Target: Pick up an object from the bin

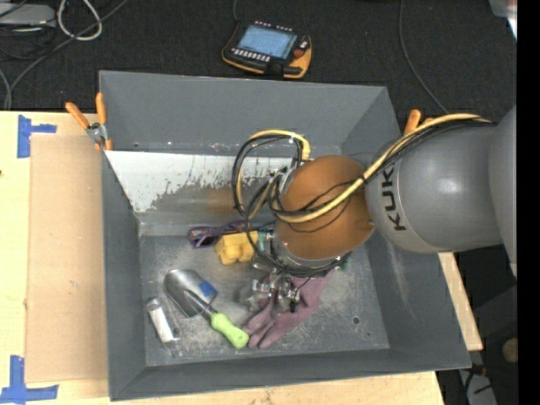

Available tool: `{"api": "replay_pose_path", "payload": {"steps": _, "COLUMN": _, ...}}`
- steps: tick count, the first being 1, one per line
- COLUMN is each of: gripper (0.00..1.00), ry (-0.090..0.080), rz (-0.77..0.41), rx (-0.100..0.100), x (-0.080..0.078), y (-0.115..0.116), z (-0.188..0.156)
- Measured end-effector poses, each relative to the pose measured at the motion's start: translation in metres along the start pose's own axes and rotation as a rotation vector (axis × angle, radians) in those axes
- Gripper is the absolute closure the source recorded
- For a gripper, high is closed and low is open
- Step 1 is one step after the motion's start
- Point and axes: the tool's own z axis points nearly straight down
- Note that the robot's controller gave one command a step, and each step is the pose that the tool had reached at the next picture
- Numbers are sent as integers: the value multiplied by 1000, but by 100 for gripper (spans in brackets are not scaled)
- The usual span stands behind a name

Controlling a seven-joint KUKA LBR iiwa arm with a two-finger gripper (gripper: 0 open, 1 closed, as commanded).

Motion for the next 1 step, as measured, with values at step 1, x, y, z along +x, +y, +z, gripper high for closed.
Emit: {"api": "replay_pose_path", "payload": {"steps": 1, "gripper": 100, "ry": 3, "rz": 1, "rx": -6, "x": 1, "y": 2, "z": -14}}
